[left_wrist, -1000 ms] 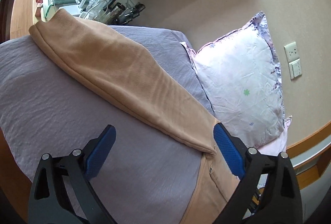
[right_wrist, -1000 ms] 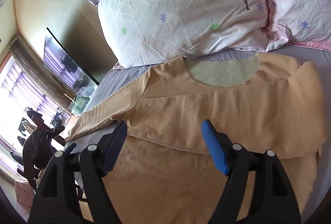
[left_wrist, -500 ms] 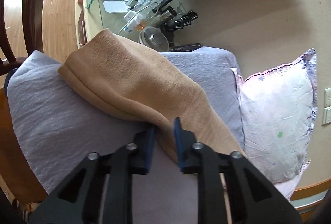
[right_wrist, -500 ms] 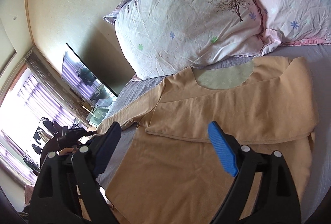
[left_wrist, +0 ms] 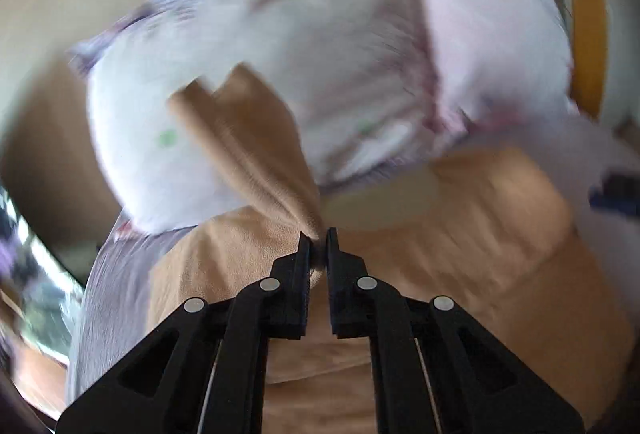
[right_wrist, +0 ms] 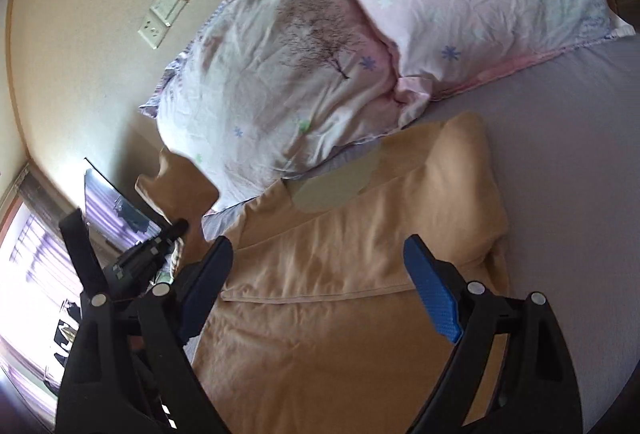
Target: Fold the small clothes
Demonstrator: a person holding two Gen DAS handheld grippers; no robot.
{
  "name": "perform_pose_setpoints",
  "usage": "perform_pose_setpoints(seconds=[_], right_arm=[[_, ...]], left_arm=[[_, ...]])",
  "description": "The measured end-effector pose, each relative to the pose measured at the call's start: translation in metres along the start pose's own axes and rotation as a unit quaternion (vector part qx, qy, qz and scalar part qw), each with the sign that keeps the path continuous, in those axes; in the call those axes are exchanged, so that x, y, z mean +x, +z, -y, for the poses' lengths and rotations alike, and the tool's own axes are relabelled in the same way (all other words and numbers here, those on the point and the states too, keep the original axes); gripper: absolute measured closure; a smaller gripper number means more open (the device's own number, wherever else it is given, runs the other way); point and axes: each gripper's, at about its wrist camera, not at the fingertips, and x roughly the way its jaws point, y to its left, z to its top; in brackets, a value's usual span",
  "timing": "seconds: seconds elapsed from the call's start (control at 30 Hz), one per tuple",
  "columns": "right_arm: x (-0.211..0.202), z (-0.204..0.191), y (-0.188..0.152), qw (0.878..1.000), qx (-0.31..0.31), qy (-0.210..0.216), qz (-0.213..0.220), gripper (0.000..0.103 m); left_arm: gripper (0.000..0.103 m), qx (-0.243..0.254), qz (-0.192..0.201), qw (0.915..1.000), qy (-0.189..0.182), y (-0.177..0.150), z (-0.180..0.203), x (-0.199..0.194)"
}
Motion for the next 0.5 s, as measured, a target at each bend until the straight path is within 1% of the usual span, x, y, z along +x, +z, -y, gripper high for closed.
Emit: perform_pose_setpoints(seconds=[0.03,0.07,0.1,0.13,0.17,0.23,0.27,0.3,0.33,0.37,0.4,0.5], right_arm=[[0.005,0.01,0.001,1.0,0.013,-0.018,-0.005,0.016],[0.009,0.02,0.001,0.999,0.025,-0.034,-0.011,0.016],[0.011,0.032,0.002,0.998,0.041,-0.044,-0.02,0.016],[0.013,0.04,0.001,0.997,0.055,-0.047,-0.027,0.016],[0.013,0.047,0.002,0.996,0.067,-0.047,-0.033,0.016],[0.011,0.053,0.006,0.996,0.068,-0.05,-0.038,0.018],[0.011,0.052,0.008,0.996,0.061,-0.055,-0.038,0.025],[0.013,0.049,0.011,0.996,0.054,-0.057,-0.041,0.034],[0.017,0.046,0.015,0.996,0.047,-0.055,-0.048,0.039],[0.023,0.042,0.017,0.996,0.043,-0.053,-0.057,0.048],[0.031,0.038,0.02,0.996,0.036,-0.052,-0.067,0.054],[0.058,0.026,0.029,0.993,0.013,-0.072,-0.095,0.061]], left_arm=[[0.096,0.057,-0.006,0.9983,-0.006,-0.006,0.041,0.009],[0.096,0.1,-0.01,0.9949,-0.011,-0.013,0.071,0.014],[0.095,0.13,-0.01,0.9914,-0.017,-0.02,0.093,0.014],[0.095,0.147,-0.007,0.9888,-0.028,-0.028,0.105,0.01],[0.095,0.151,-0.004,0.9878,-0.038,-0.034,0.108,0.003],[0.086,0.134,0.004,0.9894,-0.055,-0.04,0.093,-0.014],[0.068,0.114,0.008,0.9913,-0.065,-0.043,0.079,-0.023],[0.046,0.095,0.01,0.9928,-0.073,-0.047,0.067,-0.03],[0.04,0.072,0.011,0.9943,-0.078,-0.054,0.052,-0.038],[0.039,0.054,0.008,0.9952,-0.082,-0.061,0.038,-0.044],[0.039,0.04,-0.001,0.9958,-0.082,-0.068,0.027,-0.047],[0.039,-0.009,-0.043,0.9958,-0.081,-0.096,-0.007,-0.052]])
